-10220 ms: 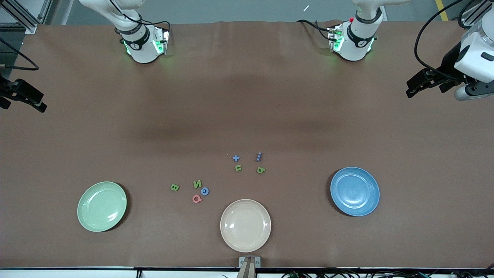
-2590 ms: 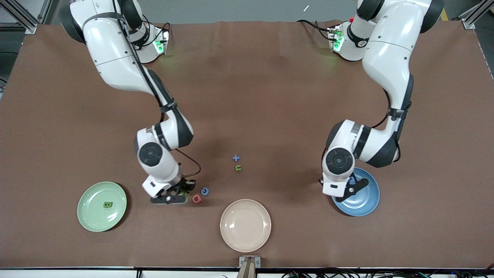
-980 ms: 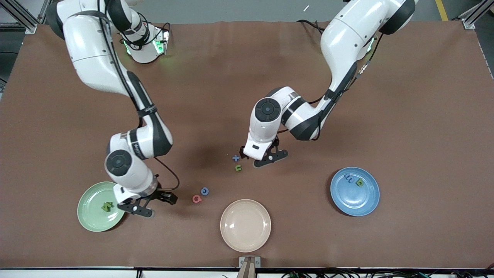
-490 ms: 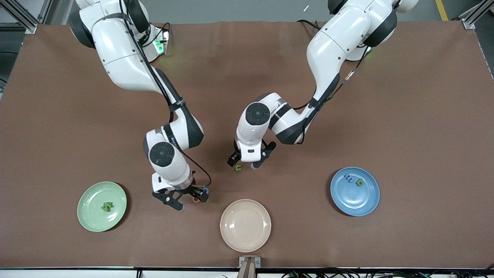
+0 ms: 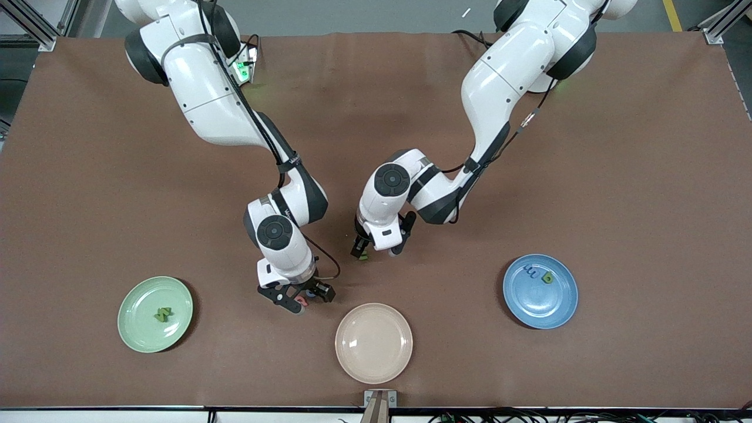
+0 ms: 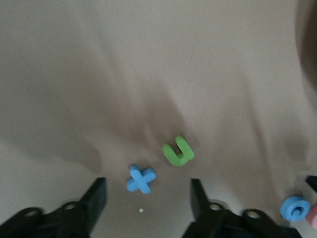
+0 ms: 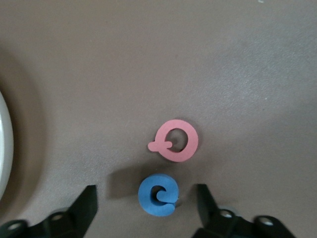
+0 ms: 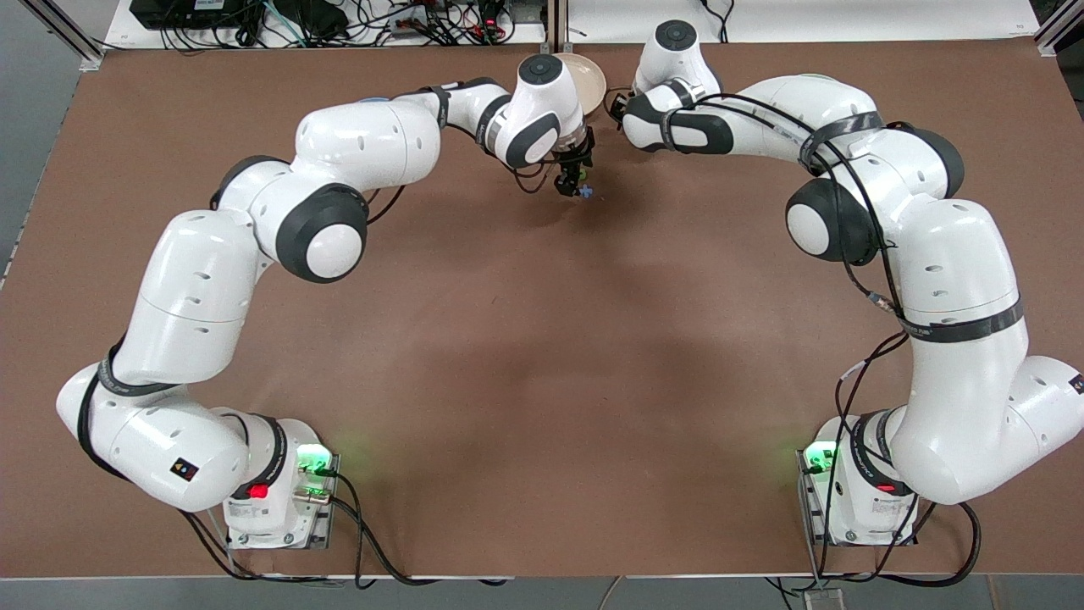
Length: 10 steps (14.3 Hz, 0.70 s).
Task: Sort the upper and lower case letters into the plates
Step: 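Grasp pink and blue letters with the right gripper while the left grasps cross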
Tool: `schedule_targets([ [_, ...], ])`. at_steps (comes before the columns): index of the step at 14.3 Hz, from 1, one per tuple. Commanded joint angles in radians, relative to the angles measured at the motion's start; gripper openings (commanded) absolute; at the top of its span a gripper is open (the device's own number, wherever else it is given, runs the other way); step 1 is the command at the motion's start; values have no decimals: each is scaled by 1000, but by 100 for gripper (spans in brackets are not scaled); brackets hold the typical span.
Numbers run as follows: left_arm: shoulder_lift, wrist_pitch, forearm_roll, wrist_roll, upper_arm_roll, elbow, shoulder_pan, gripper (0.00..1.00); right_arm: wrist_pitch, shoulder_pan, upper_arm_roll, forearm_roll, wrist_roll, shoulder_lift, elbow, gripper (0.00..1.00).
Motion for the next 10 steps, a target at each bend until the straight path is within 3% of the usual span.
schedule_targets([
  [1,25,33,-19,-20,10,36,-21,65,-7,11,-7,-10,16,9,22,71],
  [3,23,21,-17,-12,13,30,-22,65,-9,11,-9,-13,15,9,20,55],
  [6,40,19,-17,0,14,32,-22,62,-9,12,-9,-48,15,9,16,43],
  [10,52,24,-17,6,13,35,-25,57,-9,14,-9,-55,16,9,14,16],
])
